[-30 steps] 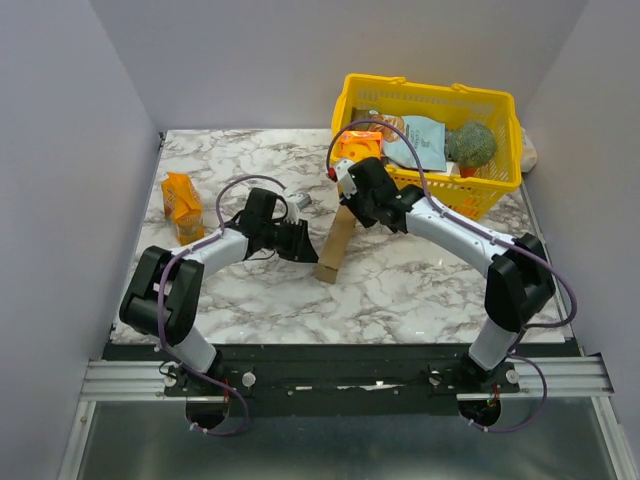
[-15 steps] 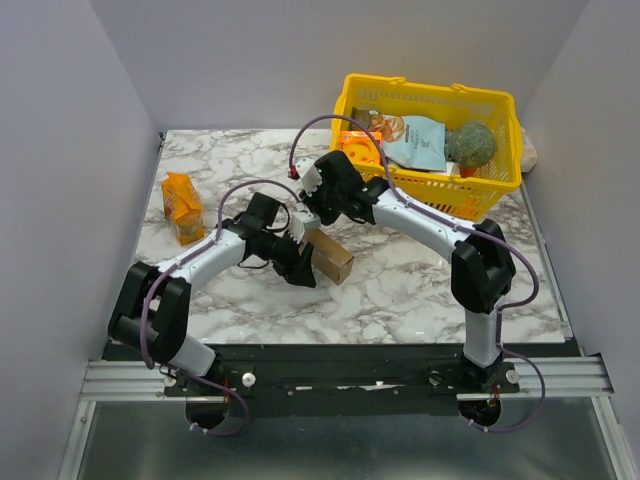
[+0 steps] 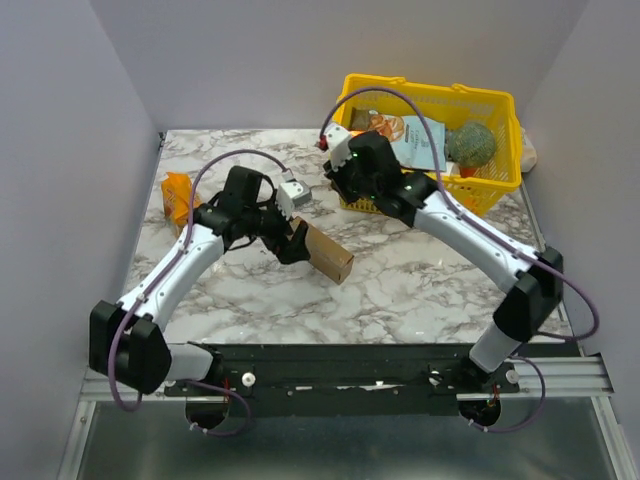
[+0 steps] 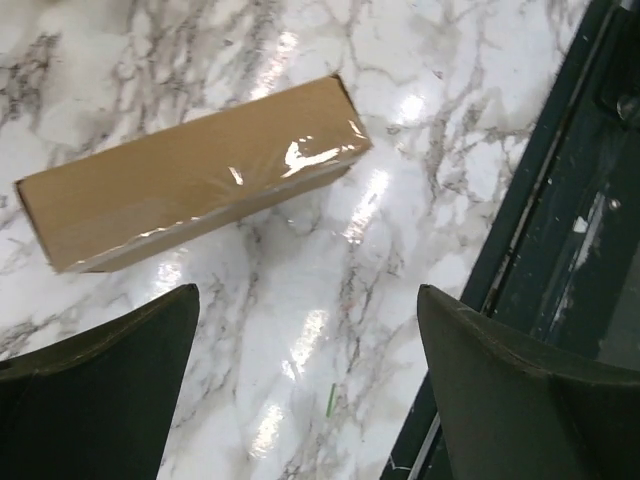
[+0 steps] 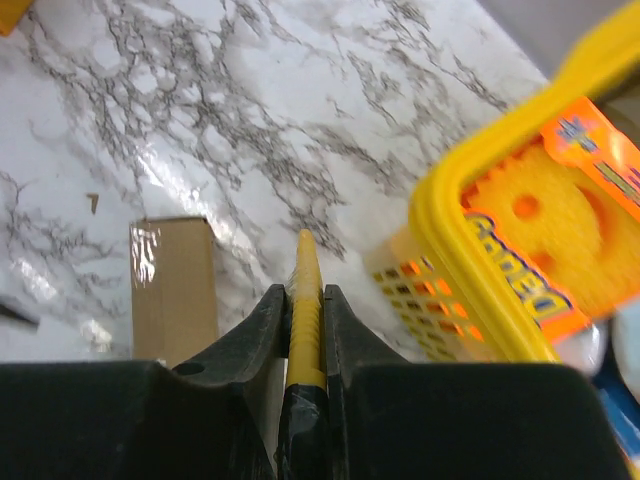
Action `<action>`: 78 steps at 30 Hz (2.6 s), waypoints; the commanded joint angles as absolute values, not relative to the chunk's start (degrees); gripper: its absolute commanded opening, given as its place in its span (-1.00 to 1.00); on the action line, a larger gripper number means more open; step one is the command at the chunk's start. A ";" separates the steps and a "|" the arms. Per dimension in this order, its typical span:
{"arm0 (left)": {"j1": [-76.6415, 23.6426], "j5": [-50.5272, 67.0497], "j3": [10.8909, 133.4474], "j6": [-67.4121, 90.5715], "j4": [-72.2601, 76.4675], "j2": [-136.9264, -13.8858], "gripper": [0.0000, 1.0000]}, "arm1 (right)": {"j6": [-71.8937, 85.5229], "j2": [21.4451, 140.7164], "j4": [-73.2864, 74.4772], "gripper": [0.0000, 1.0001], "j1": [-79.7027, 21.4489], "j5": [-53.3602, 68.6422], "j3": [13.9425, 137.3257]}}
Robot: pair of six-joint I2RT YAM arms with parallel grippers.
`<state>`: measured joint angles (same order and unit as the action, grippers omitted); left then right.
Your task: Unpack the express box
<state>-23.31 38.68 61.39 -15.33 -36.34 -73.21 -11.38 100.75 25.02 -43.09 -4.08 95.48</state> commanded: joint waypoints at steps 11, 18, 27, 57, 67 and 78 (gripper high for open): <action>-12.13 39.90 81.72 -0.27 -31.81 -99.38 0.97 | -9.84 76.02 42.00 -0.99 -42.89 -5.98 65.22; -11.25 42.19 80.78 2.46 -34.19 -103.89 0.97 | -12.22 80.31 36.48 -0.99 -42.89 2.63 64.67; -11.34 45.00 72.43 3.43 -35.33 -99.50 0.97 | -14.50 92.19 34.45 -0.99 -42.98 3.17 75.75; -10.11 42.27 80.59 2.37 -31.73 -103.00 0.97 | -18.98 82.27 42.90 -0.99 -41.31 10.43 66.88; -10.20 48.24 76.30 5.88 -31.82 -102.57 0.97 | -17.13 88.14 33.75 -0.99 -42.80 12.58 71.09; -11.86 50.62 65.22 9.84 -28.21 -94.58 0.97 | -20.30 92.54 32.17 -0.99 -42.80 6.69 73.30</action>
